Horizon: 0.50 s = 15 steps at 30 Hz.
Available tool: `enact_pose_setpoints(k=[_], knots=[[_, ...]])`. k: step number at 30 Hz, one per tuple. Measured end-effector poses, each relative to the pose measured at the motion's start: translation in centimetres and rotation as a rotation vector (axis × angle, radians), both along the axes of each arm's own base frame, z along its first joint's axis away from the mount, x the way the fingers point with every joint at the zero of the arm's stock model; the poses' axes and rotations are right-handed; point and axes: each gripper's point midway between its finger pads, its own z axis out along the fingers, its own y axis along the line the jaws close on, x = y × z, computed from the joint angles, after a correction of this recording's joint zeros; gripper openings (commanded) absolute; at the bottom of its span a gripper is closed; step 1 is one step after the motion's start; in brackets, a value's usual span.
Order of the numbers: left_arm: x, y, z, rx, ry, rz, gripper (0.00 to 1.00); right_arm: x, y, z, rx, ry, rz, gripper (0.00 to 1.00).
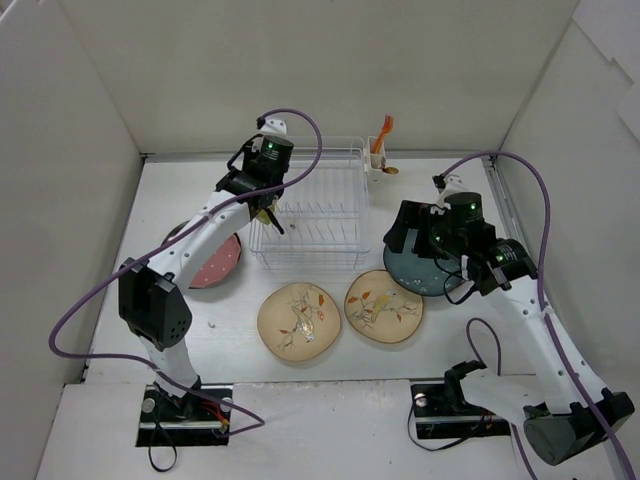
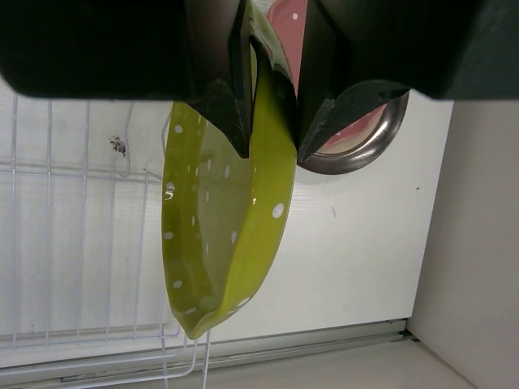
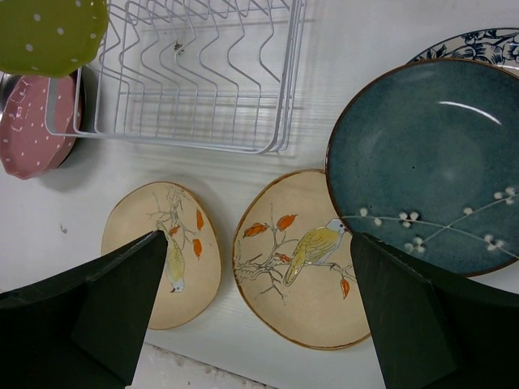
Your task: Load the bowls into the dish rack
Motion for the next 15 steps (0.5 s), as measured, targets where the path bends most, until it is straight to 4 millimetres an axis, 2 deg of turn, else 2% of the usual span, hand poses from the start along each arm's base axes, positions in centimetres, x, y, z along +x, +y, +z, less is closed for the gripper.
enact_pose_setpoints(k=[6, 15], knots=[[-0.1, 0.2, 1.0, 0.069, -0.023, 0.005, 0.0, -0.2, -0.3, 0.3, 0.007, -0.008, 0.0, 0.94], [-0.1, 0.1, 1.3, 0.099, -0.03, 0.0, 0.0, -0.5, -0.4, -0.1, 0.009, -0.001, 0.002, 0.94]])
